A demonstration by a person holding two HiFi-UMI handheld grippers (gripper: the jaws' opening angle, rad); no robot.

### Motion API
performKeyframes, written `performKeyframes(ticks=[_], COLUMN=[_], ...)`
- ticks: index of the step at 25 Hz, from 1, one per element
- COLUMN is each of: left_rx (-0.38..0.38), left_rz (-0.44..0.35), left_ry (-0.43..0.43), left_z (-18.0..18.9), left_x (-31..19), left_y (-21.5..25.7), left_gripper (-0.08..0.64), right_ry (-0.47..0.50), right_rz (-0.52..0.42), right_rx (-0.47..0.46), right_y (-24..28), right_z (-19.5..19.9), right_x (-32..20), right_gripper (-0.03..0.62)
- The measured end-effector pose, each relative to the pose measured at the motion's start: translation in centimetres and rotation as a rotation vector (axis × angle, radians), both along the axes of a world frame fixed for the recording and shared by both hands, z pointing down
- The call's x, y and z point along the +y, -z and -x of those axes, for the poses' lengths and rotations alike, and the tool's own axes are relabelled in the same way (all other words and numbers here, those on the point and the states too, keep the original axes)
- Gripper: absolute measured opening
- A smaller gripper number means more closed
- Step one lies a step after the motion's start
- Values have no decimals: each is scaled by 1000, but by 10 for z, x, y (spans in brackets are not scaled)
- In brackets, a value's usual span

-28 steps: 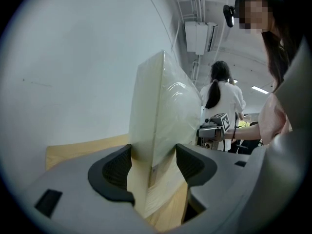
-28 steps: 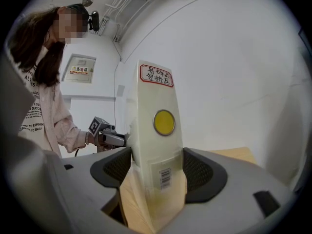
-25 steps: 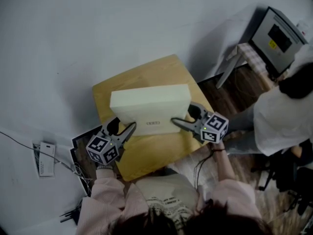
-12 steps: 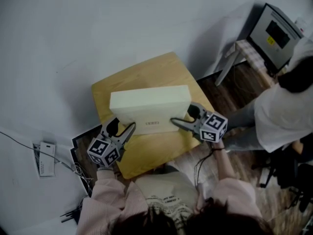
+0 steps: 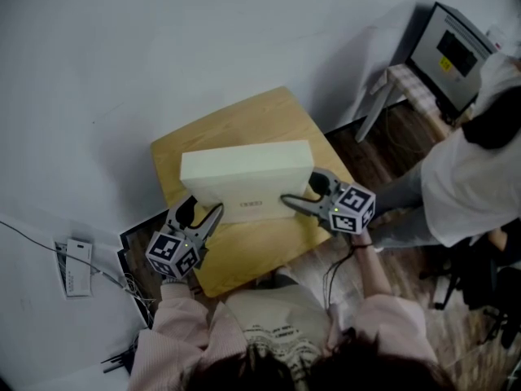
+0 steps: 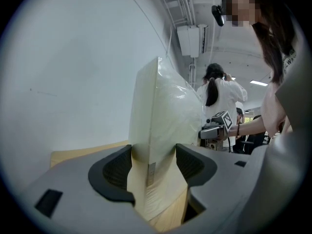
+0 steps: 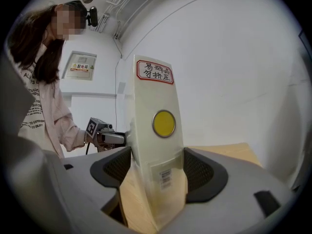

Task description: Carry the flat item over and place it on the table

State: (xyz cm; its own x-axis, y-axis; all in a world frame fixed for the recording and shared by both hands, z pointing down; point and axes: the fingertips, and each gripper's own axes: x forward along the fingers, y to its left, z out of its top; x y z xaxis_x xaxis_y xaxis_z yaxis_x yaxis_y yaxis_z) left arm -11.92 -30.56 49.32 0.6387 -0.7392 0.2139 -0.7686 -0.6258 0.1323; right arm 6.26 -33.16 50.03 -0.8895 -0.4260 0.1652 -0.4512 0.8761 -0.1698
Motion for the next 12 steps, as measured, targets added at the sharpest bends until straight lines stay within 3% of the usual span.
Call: performKeyframes(ticks=[12], left_rx=[1], left_rz=[-9], left_ry=[8], left_z=[2], left_x=[1], left_y=[3], left_gripper=[288], right_ry=[-26], right_rz=[21], right_rx=[12], right_y=[0], right_z=[-2], right_x=[1], right_gripper=[350])
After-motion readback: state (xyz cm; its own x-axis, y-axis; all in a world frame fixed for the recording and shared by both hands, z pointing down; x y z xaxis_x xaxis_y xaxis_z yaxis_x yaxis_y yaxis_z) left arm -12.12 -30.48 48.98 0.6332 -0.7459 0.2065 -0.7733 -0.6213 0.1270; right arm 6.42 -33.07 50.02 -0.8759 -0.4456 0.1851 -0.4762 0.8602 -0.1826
